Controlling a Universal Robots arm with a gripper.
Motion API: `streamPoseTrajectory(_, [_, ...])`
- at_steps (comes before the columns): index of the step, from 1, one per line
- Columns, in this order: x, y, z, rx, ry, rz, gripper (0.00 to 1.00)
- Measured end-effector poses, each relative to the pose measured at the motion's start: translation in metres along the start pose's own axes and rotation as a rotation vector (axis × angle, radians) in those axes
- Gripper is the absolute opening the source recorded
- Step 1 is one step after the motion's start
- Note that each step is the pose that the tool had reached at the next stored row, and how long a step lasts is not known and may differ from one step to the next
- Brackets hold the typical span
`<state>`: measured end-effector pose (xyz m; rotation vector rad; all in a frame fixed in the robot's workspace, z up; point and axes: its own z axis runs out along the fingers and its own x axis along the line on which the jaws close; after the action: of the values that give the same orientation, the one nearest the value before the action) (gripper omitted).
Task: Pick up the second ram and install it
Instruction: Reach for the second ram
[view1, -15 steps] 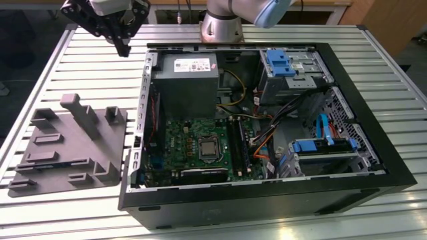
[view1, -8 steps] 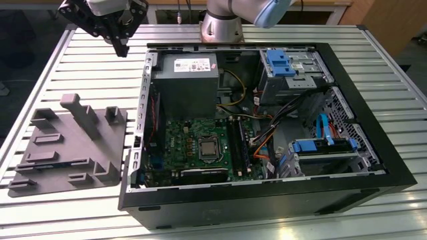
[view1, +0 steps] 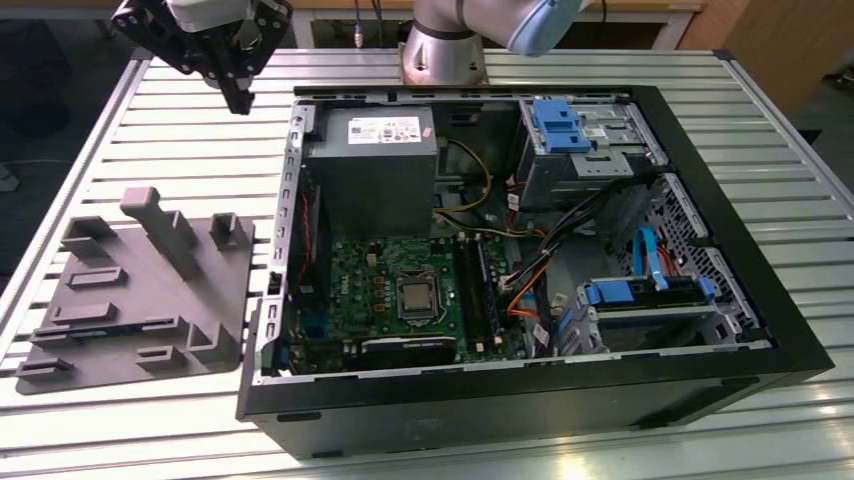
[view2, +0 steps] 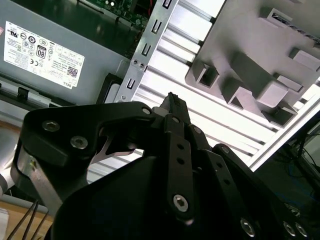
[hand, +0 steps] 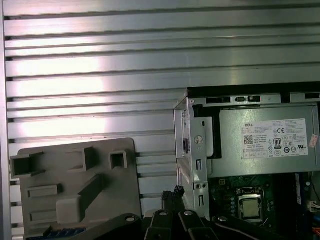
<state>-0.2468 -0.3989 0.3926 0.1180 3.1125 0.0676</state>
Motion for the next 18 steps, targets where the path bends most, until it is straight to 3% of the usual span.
streamPoseTrajectory(18, [0.0067, -0.0005, 0.0, 0.0, 0.0, 0.0, 0.11])
